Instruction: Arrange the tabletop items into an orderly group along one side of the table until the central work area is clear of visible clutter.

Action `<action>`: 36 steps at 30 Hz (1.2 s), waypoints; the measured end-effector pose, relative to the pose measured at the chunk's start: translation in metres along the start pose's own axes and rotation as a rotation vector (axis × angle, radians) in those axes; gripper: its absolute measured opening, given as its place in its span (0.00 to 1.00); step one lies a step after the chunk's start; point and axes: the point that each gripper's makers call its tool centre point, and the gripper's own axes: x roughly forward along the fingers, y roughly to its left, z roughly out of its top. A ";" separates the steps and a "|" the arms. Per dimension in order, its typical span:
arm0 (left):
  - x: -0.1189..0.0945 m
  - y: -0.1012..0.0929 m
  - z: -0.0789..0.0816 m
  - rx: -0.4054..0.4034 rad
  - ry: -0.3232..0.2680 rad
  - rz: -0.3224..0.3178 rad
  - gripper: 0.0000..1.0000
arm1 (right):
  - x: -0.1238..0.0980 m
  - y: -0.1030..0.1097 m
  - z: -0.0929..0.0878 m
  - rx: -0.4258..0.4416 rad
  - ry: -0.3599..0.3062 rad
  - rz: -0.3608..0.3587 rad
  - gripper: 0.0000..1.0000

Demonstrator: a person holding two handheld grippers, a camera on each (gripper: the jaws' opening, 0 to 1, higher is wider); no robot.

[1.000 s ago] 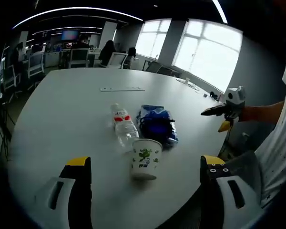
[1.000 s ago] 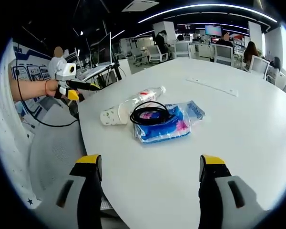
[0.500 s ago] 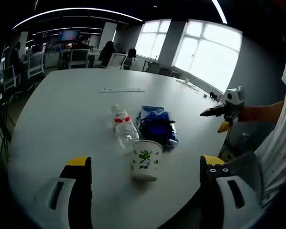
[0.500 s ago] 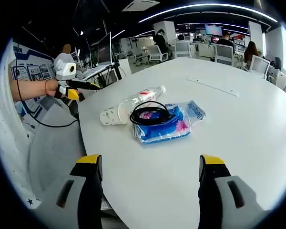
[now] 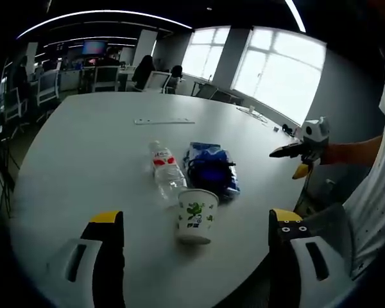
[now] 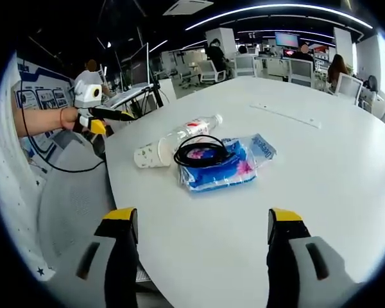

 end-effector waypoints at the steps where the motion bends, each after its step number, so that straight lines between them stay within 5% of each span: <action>1: 0.000 0.000 0.000 -0.002 0.000 0.000 0.96 | 0.000 0.000 0.000 0.001 0.001 0.000 0.83; 19: 0.001 0.001 0.003 -0.012 -0.017 0.009 0.95 | 0.010 -0.004 0.013 -0.005 -0.008 0.021 0.81; 36: -0.001 -0.001 0.007 -0.029 -0.047 0.022 0.94 | 0.029 -0.007 0.044 -0.052 -0.022 0.060 0.77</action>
